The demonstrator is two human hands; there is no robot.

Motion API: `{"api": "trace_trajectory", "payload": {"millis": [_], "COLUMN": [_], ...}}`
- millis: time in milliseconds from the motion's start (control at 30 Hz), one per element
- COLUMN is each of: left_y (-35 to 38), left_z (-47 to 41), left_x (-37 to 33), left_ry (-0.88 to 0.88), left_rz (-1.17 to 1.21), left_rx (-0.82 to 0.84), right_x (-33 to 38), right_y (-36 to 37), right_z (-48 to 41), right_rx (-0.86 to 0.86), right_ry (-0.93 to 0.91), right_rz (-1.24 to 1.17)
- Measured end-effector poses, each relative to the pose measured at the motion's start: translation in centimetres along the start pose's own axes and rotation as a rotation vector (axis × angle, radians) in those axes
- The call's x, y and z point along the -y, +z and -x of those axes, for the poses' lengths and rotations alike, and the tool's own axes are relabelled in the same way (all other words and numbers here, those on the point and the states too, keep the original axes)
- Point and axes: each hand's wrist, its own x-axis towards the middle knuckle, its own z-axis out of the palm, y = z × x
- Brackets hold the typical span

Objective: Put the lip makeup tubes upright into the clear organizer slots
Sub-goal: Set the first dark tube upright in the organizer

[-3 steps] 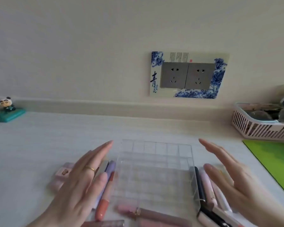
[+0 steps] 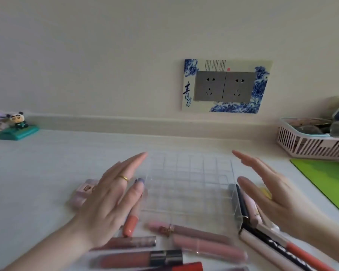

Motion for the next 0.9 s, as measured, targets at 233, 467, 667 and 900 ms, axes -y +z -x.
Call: {"api": "trace_trajectory", "payload": {"millis": [233, 467, 667, 900], "left_y": [-0.2, -0.3, -1.3, -2.1], "left_z": [1.8, 4.5, 6.0, 6.8], "left_x": [-1.2, -4.1, -6.6, -7.2], "left_ry": [0.012, -0.148, -0.091, -0.053], "left_rz": [-0.018, -0.091, -0.219, -0.316], "left_rx": [0.058, 0.144, 0.214, 0.24], "right_x": [2.0, 6.1, 7.8, 8.3], "right_y": [1.9, 2.5, 1.7, 1.2], "right_z": [2.4, 7.2, 9.9, 10.6], "right_rx": [-0.068, -0.03, 0.0, 0.044], "right_ry": [0.018, 0.116, 0.047, -0.037], "right_rz": [0.091, 0.105, 0.192, 0.26]}}
